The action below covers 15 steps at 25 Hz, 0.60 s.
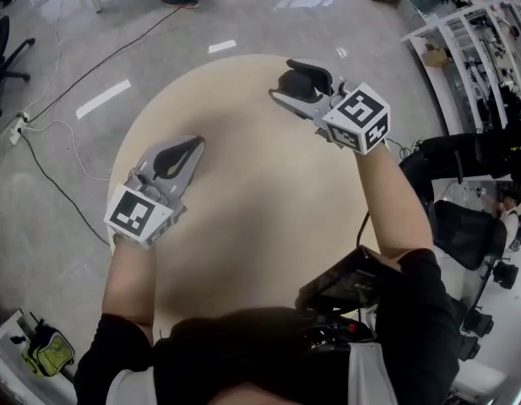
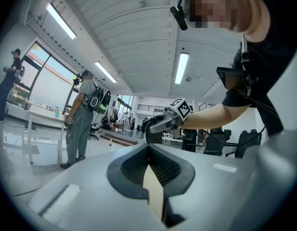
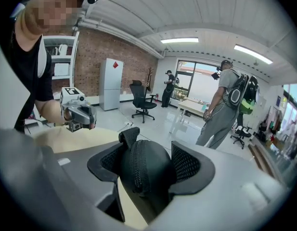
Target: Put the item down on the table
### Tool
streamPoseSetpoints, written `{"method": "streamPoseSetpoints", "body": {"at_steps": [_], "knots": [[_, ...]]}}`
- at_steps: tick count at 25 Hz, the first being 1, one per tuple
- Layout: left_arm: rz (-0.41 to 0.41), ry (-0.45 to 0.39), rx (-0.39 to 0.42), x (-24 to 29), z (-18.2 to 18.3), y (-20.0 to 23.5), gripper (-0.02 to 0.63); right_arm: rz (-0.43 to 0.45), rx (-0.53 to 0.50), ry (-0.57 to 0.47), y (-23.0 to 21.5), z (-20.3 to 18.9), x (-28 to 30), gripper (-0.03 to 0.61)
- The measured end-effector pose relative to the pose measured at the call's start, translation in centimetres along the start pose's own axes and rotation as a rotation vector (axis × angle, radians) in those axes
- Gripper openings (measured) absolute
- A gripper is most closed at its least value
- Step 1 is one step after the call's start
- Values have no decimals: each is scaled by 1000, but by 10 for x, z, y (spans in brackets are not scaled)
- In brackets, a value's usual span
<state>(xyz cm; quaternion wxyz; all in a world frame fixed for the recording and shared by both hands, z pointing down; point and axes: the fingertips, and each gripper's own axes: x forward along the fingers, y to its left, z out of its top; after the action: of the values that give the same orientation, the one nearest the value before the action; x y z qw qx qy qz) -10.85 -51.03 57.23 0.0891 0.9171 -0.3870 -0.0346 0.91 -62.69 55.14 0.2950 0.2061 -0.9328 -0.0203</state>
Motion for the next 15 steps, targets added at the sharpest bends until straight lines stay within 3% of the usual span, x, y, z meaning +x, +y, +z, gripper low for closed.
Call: {"method": "streamPoseSetpoints", "body": {"at_steps": [5,15], "knots": [[42,-44,-29,7,-19,39,-3,19,-134,82,3,-6,73,299],[67,-56,-101,40,-65,70,-5,56,-424,278,-6,-58,168,299]]}}
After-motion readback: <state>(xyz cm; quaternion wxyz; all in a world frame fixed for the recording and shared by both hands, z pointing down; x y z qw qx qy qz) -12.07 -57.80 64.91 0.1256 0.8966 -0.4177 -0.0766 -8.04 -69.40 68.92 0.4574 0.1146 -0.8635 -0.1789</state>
